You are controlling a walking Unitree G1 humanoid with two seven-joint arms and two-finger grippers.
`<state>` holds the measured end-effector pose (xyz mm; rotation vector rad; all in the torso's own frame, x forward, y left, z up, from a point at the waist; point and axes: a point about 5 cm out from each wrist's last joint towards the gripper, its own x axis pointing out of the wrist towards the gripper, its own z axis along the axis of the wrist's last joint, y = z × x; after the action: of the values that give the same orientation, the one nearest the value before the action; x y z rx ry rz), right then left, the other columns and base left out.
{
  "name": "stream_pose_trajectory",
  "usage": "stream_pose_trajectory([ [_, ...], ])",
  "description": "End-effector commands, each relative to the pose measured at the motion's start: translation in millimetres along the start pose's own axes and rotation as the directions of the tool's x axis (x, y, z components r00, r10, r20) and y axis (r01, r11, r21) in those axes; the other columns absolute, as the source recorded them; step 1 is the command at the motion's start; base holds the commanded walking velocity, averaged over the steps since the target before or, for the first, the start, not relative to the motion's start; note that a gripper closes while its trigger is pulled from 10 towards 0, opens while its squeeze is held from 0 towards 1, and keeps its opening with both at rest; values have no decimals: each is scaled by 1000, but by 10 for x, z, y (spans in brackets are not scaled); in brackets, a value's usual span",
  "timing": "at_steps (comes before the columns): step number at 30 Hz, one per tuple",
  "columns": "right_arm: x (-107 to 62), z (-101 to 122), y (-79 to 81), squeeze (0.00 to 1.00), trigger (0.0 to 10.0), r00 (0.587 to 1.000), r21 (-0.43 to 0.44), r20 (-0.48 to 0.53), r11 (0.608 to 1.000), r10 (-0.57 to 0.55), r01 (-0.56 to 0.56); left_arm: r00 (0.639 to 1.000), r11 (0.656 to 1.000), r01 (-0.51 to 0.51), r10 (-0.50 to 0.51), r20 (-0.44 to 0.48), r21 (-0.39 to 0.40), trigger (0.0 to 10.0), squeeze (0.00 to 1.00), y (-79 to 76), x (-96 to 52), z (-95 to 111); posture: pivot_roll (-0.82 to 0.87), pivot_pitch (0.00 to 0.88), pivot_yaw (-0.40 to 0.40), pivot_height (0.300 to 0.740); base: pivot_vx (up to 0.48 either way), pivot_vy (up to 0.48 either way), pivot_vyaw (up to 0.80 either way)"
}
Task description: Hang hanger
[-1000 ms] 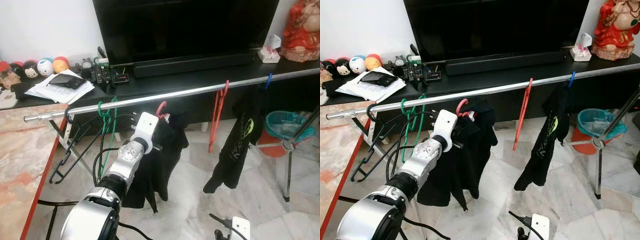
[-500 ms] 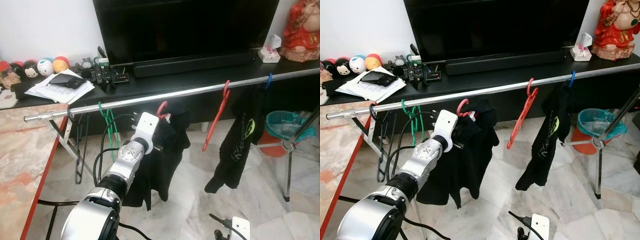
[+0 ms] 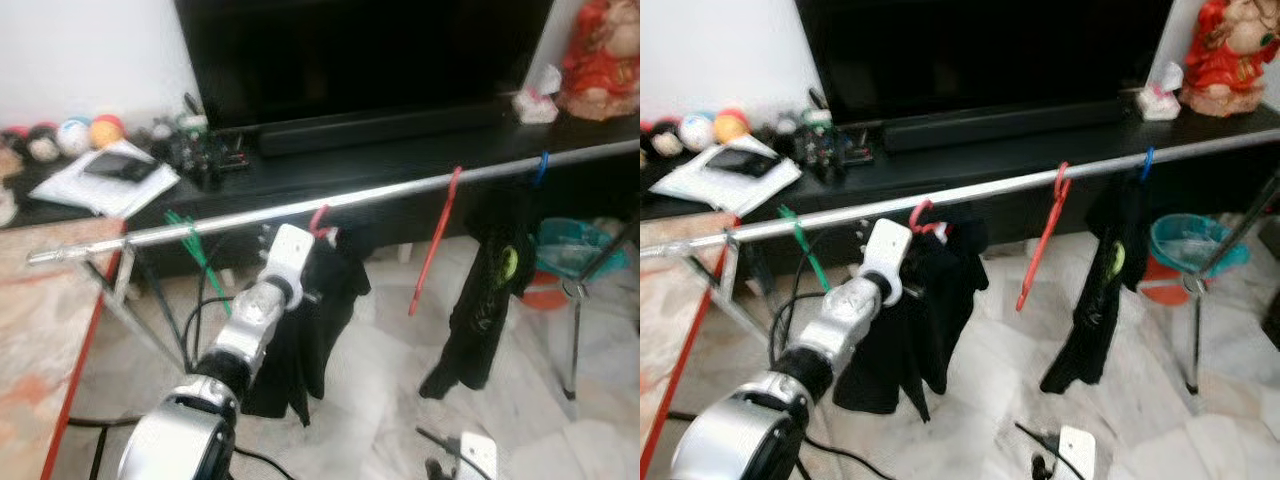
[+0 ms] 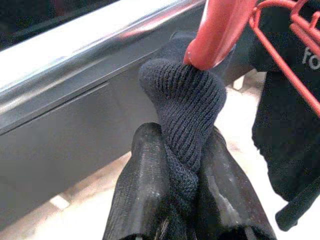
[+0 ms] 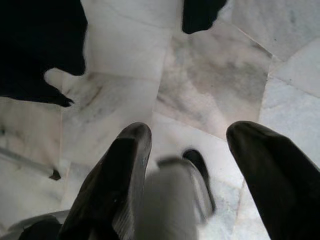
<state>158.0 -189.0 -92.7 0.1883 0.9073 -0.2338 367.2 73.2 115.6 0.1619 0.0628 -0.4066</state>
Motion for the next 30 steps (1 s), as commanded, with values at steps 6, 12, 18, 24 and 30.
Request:
stream_pose_trajectory([
  [6, -4, -17, -15, 0, 10000, 1000, -7, -8, 1000, -3, 3, 997, 1000, 20, -20, 74, -9, 10000, 0, -28, 24, 129, -227, 0, 88, 740, 186, 0, 0],
  [12, -4, -18, -15, 0, 10000, 1000, -6, -8, 1000, -3, 3, 996, 999, 46, -46, 74, -3, 10000, 0, -68, 21, 122, -227, 0, 88, 740, 0, 0, 0],
  [18, -4, -17, -15, 0, 10000, 1000, -6, -8, 1000, -3, 2, 997, 999, 48, -48, 62, -3, 10000, 0, -77, 32, 123, -227, 0, 88, 740, 0, 0, 0],
  [24, -1, -8, -13, 0, 10000, 1000, -6, -7, 1000, -2, 2, 998, 999, 51, -50, 47, -12, 10000, 0, -102, 71, 157, -229, 0, 91, 740, 0, 0, 0],
  [30, 0, -5, -11, 0, 10000, 1000, -6, -6, 1000, -2, 2, 999, 998, 49, -49, 17, -40, 10000, 0, -143, 113, 176, -234, 0, 97, 740, 0, 0, 0],
])
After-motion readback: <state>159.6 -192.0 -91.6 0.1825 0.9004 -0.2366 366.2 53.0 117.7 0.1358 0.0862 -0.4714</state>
